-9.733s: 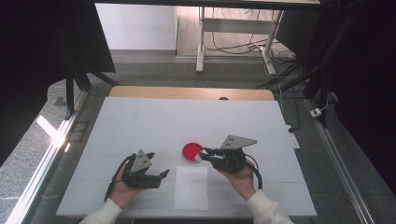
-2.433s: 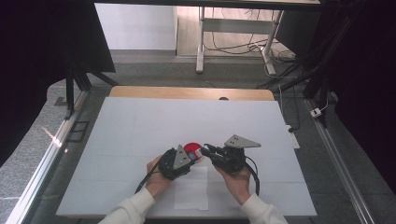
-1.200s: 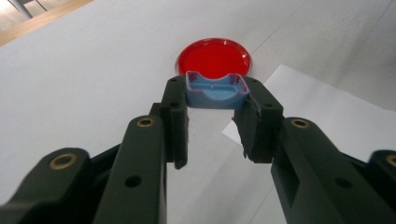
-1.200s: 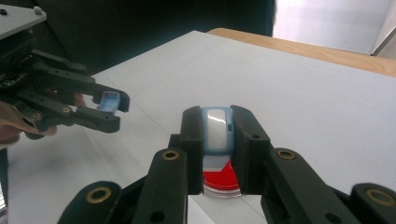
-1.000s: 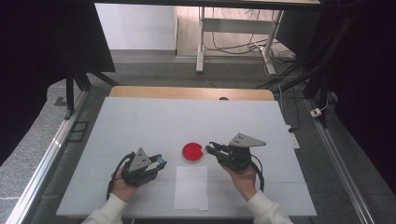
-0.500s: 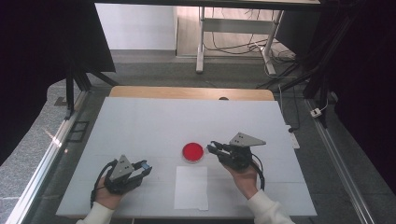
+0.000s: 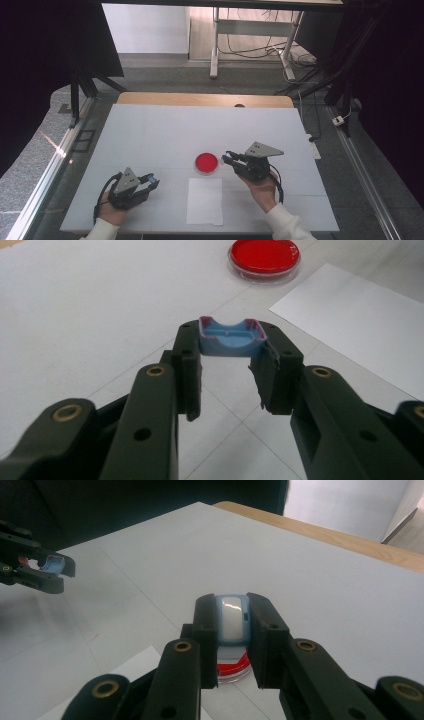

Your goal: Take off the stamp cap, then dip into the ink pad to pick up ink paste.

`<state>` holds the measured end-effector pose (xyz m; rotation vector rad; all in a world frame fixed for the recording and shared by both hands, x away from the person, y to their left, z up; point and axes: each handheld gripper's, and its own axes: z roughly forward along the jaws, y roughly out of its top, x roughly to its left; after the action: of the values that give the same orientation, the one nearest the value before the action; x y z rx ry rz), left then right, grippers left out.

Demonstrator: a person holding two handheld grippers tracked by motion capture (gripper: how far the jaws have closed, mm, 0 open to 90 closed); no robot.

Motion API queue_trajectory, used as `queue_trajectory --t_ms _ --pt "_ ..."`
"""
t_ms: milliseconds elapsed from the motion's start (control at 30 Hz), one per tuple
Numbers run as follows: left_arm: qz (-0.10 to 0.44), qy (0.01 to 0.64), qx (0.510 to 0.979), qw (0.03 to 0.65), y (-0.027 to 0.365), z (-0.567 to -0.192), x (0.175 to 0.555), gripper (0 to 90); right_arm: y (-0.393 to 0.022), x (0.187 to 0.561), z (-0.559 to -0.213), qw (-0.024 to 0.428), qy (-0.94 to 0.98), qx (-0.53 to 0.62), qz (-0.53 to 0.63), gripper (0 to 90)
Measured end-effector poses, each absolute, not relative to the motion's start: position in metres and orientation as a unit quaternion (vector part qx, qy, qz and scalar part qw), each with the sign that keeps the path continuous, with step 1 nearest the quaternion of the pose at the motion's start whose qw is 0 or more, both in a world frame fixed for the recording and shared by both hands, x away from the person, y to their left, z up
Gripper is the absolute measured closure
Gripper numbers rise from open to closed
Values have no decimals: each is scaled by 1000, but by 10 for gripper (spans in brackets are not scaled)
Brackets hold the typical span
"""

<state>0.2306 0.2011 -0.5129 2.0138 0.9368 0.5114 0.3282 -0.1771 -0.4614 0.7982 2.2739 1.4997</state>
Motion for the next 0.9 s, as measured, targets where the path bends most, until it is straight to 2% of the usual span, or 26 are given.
queue_trajectory --t_ms 900 --pt "201 376 806 410 199 -515 231 655 -167 338 -457 142 799 271 517 750"
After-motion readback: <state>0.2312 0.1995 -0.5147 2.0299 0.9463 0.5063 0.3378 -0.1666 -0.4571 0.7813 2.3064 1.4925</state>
